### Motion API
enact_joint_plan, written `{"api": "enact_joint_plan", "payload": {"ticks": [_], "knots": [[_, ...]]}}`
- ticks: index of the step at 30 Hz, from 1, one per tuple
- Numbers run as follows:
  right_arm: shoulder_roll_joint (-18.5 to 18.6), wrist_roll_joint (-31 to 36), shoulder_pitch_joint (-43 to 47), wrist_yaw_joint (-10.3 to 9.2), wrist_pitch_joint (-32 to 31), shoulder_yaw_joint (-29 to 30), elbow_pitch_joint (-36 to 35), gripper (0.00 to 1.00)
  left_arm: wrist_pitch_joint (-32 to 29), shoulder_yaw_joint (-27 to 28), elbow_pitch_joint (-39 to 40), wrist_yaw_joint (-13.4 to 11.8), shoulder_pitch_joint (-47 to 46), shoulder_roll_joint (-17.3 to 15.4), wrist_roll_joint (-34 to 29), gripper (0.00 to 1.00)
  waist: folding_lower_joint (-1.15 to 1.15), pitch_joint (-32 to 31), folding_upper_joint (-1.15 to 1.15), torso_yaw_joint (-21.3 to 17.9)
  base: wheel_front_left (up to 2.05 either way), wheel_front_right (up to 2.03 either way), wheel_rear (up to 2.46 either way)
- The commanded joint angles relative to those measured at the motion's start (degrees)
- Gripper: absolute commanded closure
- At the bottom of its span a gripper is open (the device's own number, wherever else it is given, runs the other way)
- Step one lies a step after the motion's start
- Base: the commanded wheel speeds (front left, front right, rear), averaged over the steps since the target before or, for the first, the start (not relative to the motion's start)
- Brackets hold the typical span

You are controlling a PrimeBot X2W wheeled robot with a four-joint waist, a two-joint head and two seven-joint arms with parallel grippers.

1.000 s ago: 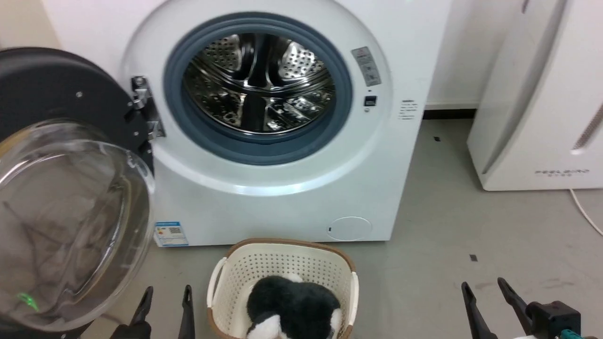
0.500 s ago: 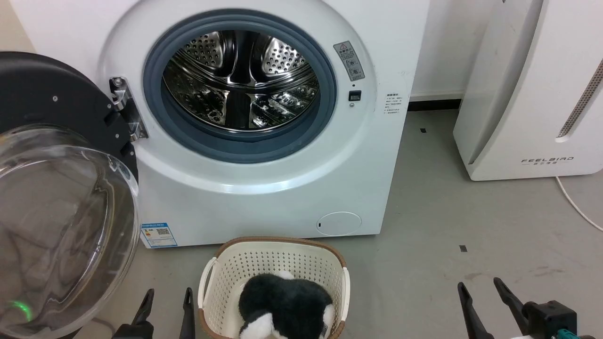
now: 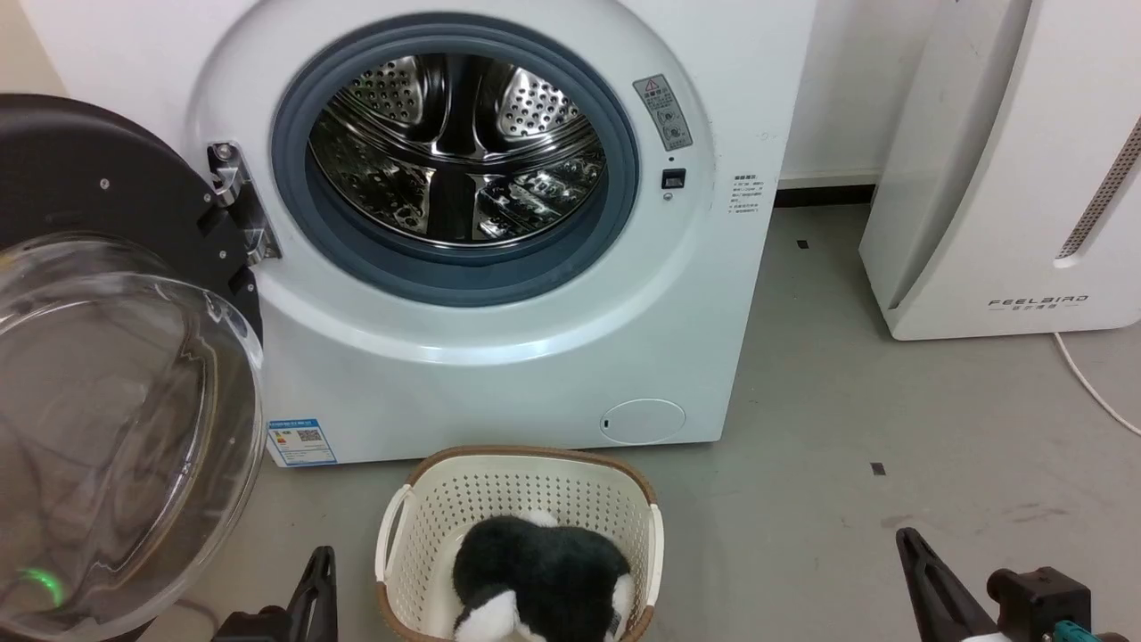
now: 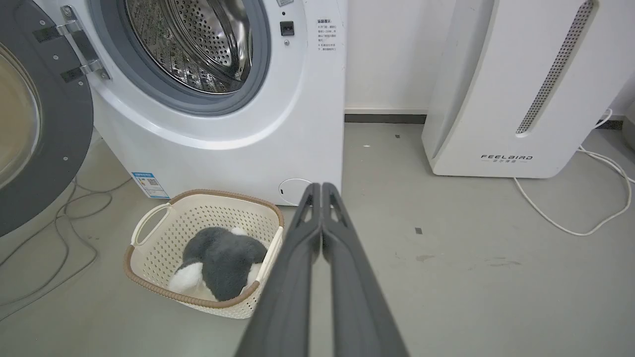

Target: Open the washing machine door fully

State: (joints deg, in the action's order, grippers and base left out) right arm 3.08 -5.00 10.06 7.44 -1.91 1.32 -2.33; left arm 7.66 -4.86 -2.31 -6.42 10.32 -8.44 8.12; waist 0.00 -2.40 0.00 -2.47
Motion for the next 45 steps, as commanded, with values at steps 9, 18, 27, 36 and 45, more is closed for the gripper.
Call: {"api": "enact_joint_plan", "payload": {"ticks": [9, 18, 27, 36, 45], "knots": [[0.0, 0.8, -1.4, 0.01, 0.3, -0.2, 0.3, 1.0, -0.7, 0.5, 0.3, 0.6, -1.6, 0.4, -1.2, 1.0, 0.0, 0.2, 0.0, 0.2, 0.0, 0.0, 0.0], [0.0, 1.2, -2.2, 0.01, 0.4, -0.3, 0.4, 1.0, -1.3, 0.9, 0.5, 1.1, -2.4, 0.9, -1.8, 1.0, 0.0, 0.4, 0.0, 0.4, 0.0, 0.0, 0.0], [-0.1, 1.5, -2.8, 0.01, 0.6, -0.4, 0.6, 1.0, -1.8, 1.2, 0.6, 1.6, -3.0, 1.3, -2.3, 1.0, 0.0, 0.5, 0.0, 0.6, 0.0, 0.0, 0.0], [-0.1, 1.8, -3.6, 0.02, 0.7, -0.5, 0.8, 1.0, -2.4, 1.6, 0.8, 2.1, -3.8, 1.7, -2.9, 1.0, 0.0, 0.7, 0.0, 0.8, 0.0, 0.0, 0.0], [-0.1, 2.2, -4.4, 0.02, 0.9, -0.6, 1.0, 1.0, -3.1, 2.0, 1.0, 2.6, -4.6, 2.2, -3.6, 1.0, 0.0, 0.9, 0.0, 1.0, 0.0, 0.0, 0.0]]}}
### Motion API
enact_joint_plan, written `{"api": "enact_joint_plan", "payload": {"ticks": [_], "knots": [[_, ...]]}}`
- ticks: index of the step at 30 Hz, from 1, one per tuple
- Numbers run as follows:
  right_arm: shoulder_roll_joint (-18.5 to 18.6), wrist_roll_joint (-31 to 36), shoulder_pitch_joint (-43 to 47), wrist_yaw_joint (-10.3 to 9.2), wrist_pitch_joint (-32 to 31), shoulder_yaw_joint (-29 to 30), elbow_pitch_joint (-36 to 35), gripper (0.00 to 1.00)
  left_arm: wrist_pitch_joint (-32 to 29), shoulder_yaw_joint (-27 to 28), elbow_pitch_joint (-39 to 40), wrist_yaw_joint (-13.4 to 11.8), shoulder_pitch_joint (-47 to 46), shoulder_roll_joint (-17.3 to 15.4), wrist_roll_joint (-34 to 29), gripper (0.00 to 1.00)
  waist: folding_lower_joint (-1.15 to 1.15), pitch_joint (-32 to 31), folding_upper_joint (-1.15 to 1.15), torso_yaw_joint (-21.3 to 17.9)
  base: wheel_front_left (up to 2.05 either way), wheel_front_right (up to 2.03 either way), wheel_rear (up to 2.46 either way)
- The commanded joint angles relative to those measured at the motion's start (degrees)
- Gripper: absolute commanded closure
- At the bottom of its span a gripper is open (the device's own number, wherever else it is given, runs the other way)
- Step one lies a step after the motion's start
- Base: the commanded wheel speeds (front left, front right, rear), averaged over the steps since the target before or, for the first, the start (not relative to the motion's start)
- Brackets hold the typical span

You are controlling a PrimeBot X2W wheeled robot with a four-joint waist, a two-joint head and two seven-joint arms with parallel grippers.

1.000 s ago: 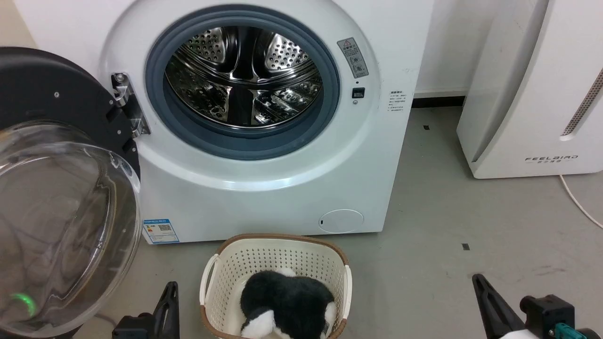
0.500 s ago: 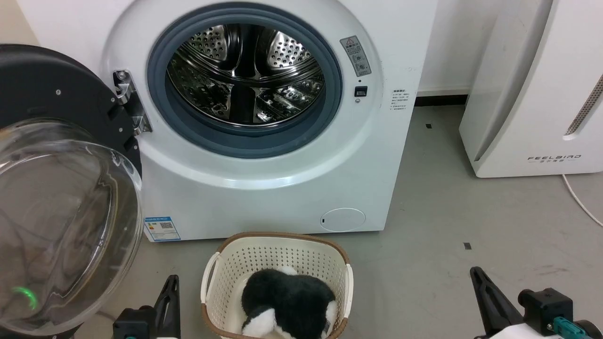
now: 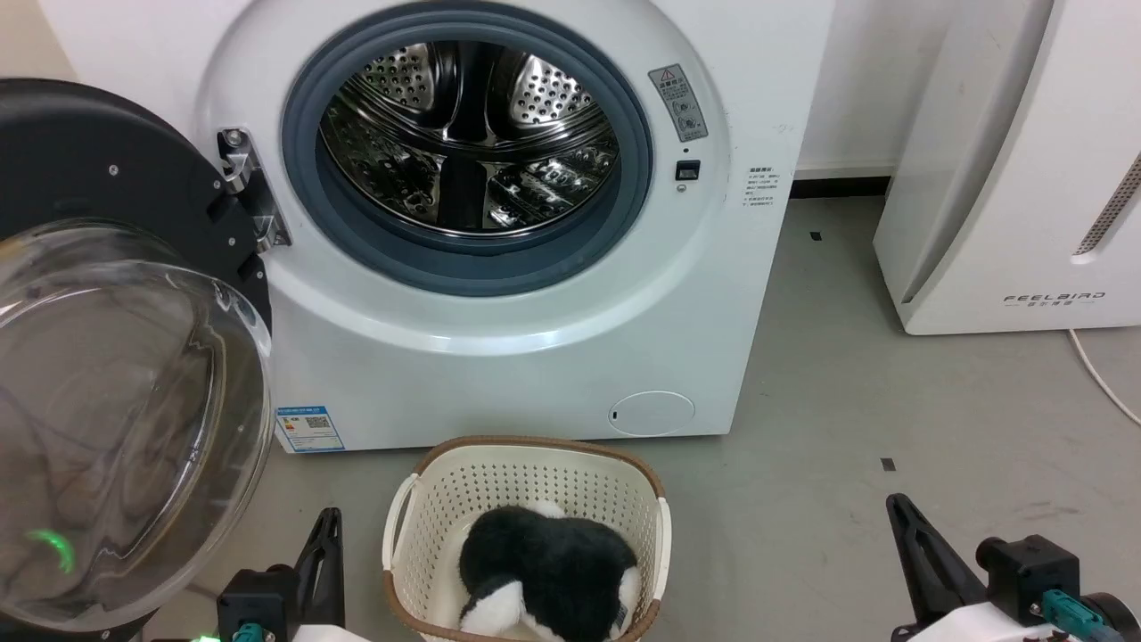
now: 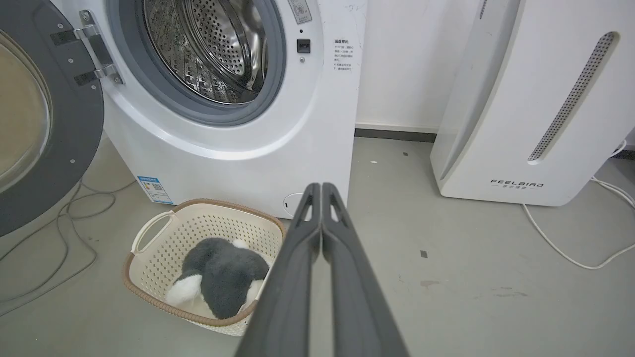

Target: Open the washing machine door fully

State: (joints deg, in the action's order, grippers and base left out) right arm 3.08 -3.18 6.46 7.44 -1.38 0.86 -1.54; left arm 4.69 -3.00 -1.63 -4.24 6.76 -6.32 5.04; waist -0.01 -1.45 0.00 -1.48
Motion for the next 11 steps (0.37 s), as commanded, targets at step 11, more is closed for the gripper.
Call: {"api": "enact_joint_plan", "payload": {"ticks": [11], "knots": [[-0.1, 0.9, -1.7, 0.02, 0.5, -0.2, 0.4, 1.0, -0.8, 0.6, 0.5, 1.0, -2.0, 0.6, -1.2, 1.0, 0.01, 0.2, 0.0, 0.2, 0.0, 0.0, 0.0]]}}
